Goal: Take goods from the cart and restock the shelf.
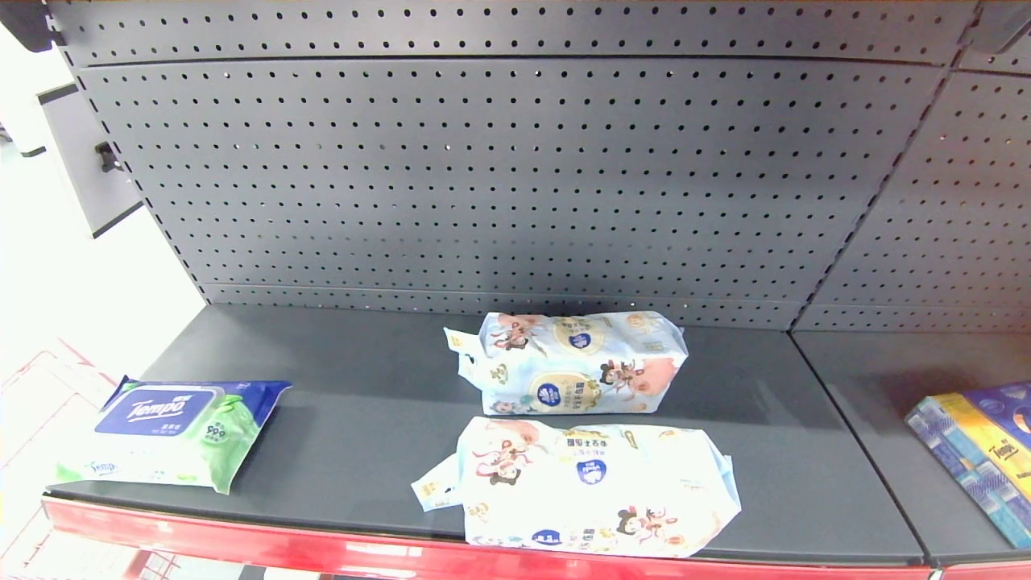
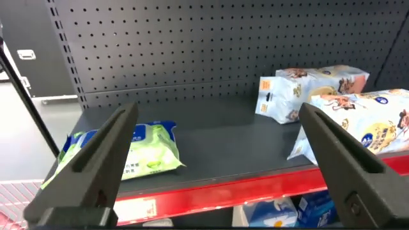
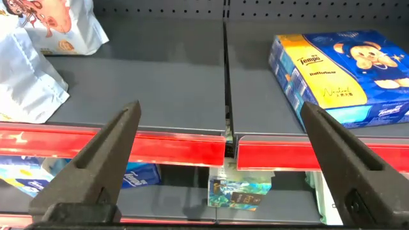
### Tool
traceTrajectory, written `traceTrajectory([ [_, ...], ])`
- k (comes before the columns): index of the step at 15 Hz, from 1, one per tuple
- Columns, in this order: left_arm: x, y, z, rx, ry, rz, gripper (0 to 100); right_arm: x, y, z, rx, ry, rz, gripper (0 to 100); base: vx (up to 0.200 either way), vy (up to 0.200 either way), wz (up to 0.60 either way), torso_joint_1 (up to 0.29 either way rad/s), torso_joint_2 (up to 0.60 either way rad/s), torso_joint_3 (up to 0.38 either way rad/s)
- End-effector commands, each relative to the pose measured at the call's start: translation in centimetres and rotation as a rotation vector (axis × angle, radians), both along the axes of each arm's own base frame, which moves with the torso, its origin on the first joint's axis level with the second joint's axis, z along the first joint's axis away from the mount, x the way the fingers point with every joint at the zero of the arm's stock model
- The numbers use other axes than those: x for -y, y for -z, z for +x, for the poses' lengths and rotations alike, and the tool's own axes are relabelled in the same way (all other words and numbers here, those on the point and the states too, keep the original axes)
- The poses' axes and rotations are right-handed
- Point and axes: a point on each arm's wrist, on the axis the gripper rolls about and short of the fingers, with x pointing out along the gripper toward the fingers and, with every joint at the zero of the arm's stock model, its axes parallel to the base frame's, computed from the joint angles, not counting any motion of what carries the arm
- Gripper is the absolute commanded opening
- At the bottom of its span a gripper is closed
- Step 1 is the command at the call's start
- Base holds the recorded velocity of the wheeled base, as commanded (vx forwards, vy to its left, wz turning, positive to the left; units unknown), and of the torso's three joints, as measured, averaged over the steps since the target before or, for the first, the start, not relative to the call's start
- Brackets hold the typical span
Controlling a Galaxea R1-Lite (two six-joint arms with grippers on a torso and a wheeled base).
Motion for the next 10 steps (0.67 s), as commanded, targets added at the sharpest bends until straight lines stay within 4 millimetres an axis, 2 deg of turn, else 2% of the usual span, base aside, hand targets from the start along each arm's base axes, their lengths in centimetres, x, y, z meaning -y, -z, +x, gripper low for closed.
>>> traceTrajectory([
  [1,0.1,2.1,0.8,-0.075,-0.013,0.015,100,0.0,0.0,0.0,0.0,0.0,0.0,100,0.0,0.0,0.0,0.0,0.0,0.0],
  [3,0.0,3.2,1.1,-0.16,-0.047,0.028,100,0.0,0.0,0.0,0.0,0.0,0.0,100,0.0,0.0,0.0,0.0,0.0,0.0],
  [4,-0.1,4.2,1.2,-0.252,-0.116,0.031,100,0.0,0.0,0.0,0.0,0.0,0.0,100,0.0,0.0,0.0,0.0,0.0,0.0],
  [10,-0.2,4.3,1.2,-0.27,-0.146,-0.005,100,0.0,0.0,0.0,0.0,0.0,0.0,100,0.0,0.0,0.0,0.0,0.0,0.0],
])
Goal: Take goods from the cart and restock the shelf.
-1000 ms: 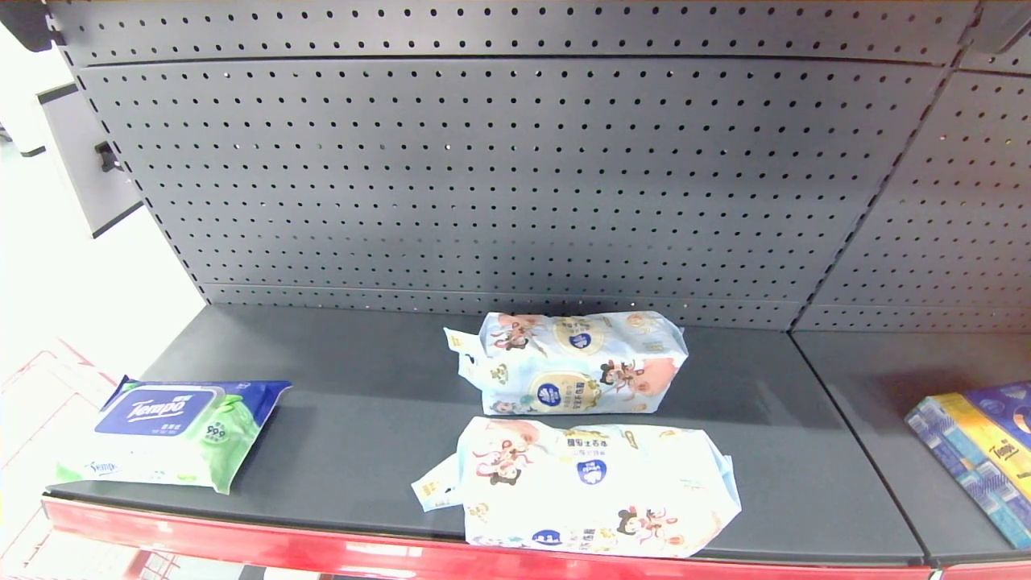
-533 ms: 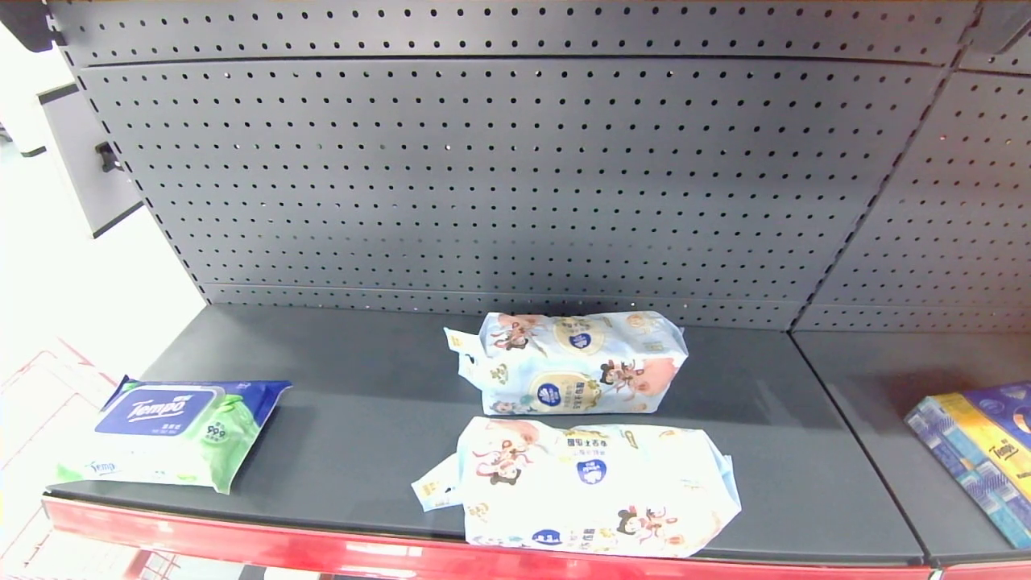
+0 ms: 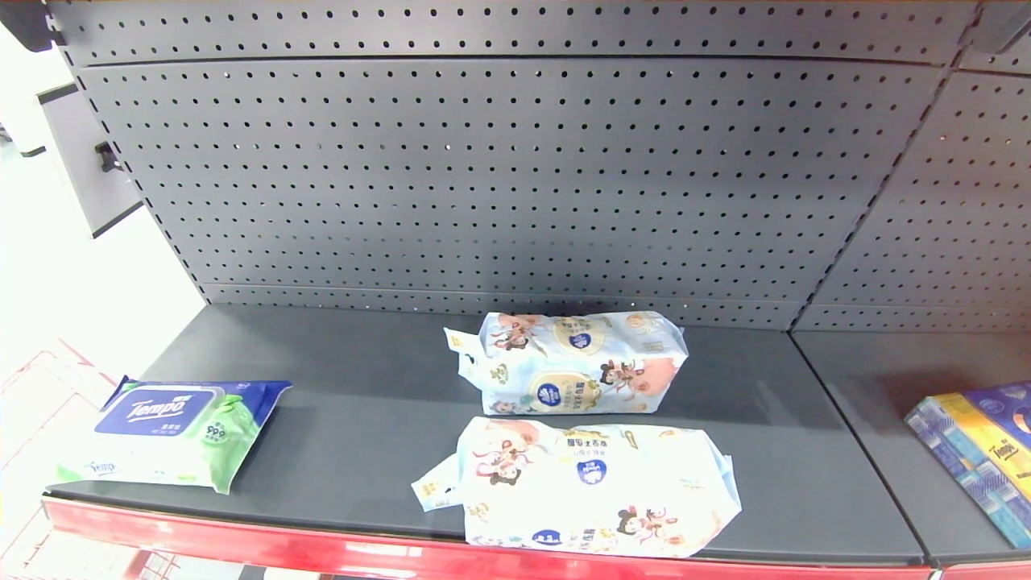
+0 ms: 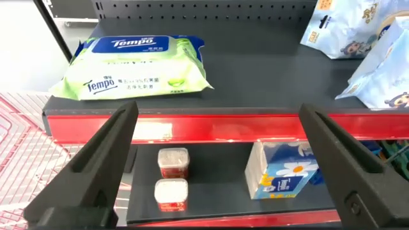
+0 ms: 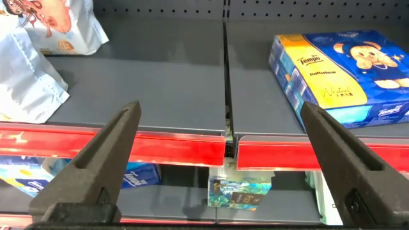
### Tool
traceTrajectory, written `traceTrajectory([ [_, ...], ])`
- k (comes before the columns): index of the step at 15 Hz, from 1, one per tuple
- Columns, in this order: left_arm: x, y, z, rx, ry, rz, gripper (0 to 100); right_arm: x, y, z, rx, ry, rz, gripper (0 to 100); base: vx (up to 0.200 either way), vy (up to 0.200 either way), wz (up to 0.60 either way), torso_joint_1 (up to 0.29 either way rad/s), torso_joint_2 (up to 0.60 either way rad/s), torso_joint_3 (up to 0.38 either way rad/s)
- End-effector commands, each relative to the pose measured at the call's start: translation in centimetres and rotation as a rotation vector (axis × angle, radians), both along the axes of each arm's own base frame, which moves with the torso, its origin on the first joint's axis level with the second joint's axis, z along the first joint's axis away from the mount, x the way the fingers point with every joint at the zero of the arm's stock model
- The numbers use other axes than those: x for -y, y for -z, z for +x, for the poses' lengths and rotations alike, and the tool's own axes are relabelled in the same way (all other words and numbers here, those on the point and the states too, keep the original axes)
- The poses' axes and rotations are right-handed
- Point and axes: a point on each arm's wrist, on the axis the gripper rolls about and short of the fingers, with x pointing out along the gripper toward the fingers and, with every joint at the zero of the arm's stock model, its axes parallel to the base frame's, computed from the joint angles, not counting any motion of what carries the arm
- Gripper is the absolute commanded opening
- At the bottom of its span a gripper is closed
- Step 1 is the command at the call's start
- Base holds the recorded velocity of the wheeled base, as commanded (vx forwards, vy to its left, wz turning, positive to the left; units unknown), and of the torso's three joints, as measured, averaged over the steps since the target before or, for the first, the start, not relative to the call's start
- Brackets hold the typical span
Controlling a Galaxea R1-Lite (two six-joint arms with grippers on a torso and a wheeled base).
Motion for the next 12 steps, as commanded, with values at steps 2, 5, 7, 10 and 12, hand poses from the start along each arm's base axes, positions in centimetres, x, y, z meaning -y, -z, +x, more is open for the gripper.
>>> traceTrajectory([
  [2,0.0,0.02,0.0,0.0,-0.002,0.0,100,0.0,0.0,0.0,0.0,0.0,0.0,100,0.0,0.0,0.0,0.0,0.0,0.0],
  [5,-0.01,0.02,0.0,0.0,-0.004,0.004,100,0.0,0.0,0.0,0.0,0.0,0.0,100,0.0,0.0,0.0,0.0,0.0,0.0],
  [7,0.0,0.02,0.0,0.0,-0.005,0.005,100,0.0,0.0,0.0,0.0,0.0,-0.002,100,0.0,0.0,0.0,0.0,0.0,0.0],
  [10,-0.01,0.02,0.0,0.0,-0.004,0.005,100,0.0,0.02,0.0,-0.001,0.0,-0.003,100,0.0,0.0,0.0,0.0,0.0,0.0],
  [12,-0.01,0.02,0.0,0.0,-0.004,0.005,100,0.01,0.0,0.0,0.0,0.003,0.0,100,0.0,0.0,0.0,0.0,0.0,0.0],
])
